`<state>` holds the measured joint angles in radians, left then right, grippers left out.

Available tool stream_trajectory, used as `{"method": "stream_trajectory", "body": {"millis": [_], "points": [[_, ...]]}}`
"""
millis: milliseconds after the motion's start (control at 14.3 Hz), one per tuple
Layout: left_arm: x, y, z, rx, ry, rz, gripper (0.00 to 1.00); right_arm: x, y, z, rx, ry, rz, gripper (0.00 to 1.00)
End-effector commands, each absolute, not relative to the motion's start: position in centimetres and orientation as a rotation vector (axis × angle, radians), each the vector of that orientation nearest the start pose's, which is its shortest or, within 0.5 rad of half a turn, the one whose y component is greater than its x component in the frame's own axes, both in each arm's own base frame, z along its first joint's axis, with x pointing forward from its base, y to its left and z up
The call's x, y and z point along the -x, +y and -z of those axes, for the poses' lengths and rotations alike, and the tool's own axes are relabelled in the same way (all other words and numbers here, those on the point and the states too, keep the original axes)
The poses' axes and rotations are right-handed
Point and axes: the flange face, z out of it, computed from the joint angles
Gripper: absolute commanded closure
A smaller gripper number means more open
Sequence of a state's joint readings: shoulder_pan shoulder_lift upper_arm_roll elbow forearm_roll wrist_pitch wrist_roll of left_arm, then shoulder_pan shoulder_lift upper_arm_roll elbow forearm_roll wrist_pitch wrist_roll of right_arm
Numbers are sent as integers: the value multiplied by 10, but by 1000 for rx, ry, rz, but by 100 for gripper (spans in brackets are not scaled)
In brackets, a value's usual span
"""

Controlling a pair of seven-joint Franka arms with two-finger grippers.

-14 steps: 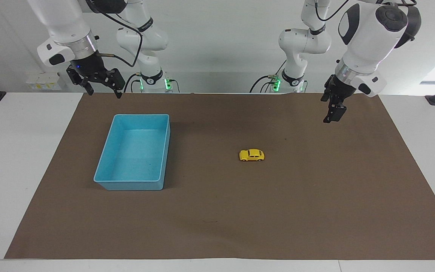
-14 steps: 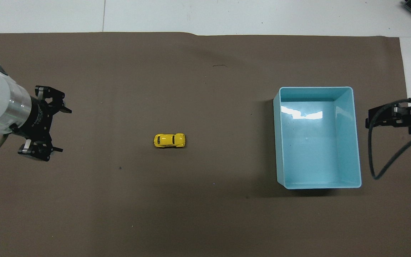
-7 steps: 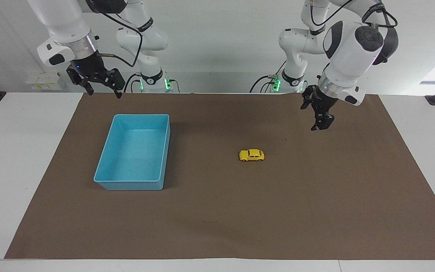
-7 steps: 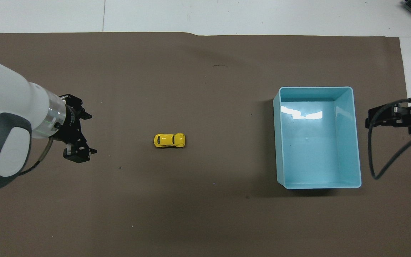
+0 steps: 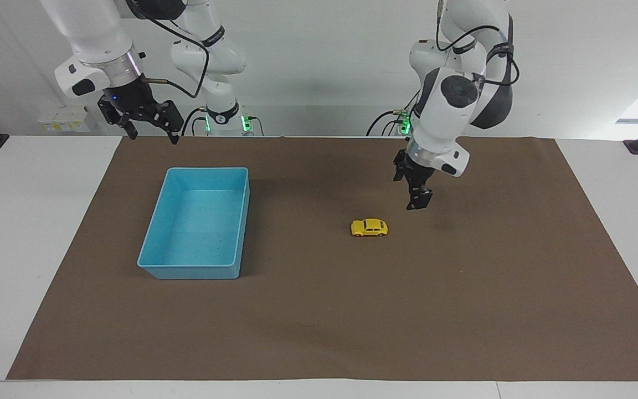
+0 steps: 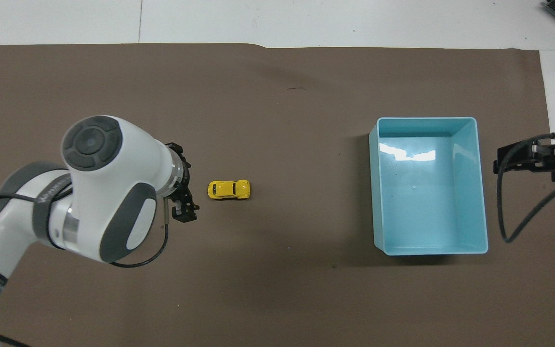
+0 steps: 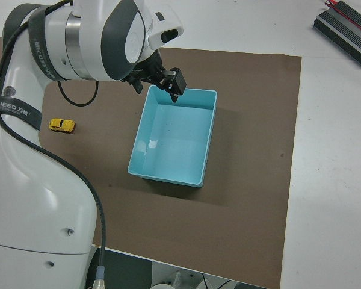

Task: Wind up and store yellow beetle car

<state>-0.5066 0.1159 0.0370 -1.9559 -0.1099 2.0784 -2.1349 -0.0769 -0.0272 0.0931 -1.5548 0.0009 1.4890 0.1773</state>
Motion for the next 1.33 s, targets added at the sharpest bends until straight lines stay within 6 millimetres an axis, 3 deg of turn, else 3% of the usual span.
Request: {"method": "stream_trajectory", "body": {"millis": [0,982,1052,1192,1262], "points": [[-519,-299,-378,-2050,2336,132,0,-534,7,-641,3136,221,-82,0],[-533,-317,-307,-1991,2349,90,0,-532,9,-642,3135,214,-90,0],[-532,-317,-306,-2000,2348,92,15,-532,9,-641,3135,214,-94,0],[-530,-319,-304,-2018,2338,92,68,-532,9,-642,3135,214,-92,0],[-529,-320,-304,-2024,2333,92,84,-532,8,-642,3135,216,-92,0]]}}
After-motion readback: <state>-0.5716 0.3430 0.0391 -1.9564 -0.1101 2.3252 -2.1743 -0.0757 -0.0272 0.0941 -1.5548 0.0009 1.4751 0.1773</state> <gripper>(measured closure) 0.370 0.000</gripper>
